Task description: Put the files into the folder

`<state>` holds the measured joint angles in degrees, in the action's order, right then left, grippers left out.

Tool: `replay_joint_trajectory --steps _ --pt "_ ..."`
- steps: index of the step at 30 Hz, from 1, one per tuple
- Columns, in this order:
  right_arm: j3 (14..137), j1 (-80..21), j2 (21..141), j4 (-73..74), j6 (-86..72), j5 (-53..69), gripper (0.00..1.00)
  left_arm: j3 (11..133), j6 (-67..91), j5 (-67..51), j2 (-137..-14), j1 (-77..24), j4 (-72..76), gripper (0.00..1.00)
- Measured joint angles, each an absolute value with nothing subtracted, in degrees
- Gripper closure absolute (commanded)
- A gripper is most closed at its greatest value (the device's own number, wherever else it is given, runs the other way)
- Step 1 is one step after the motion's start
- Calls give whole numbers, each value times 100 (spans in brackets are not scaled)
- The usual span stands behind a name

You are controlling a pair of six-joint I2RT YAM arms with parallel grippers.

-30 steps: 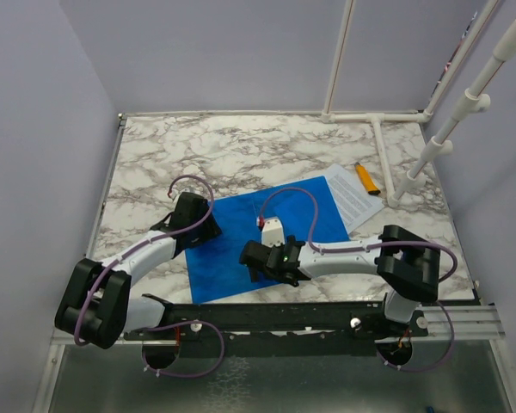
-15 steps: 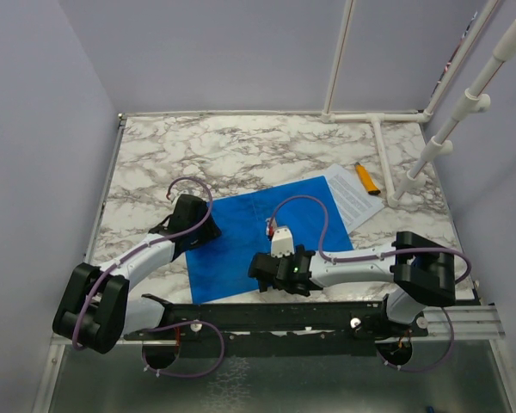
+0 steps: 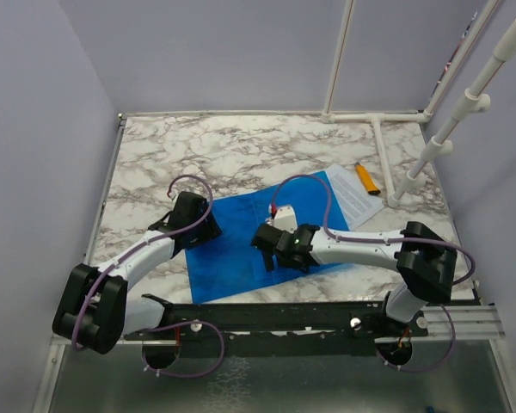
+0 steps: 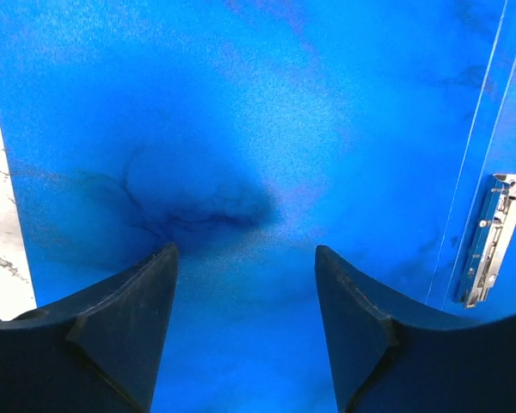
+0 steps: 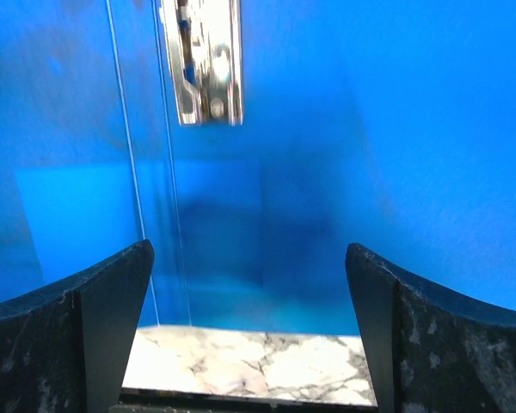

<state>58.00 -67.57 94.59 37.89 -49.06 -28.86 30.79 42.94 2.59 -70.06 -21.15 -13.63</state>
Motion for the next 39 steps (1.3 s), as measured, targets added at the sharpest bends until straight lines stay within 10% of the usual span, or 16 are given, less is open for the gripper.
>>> replay_joint_trajectory --steps 22,39 --pt "7293 -5398 10676 3048 -3380 -2108 25 4445 3197 89 -6751 -2106 -2569 13" --pt "7651 -5312 11266 2952 -3277 -2014 61 4445 2773 1 -6652 -2106 -2729 12"
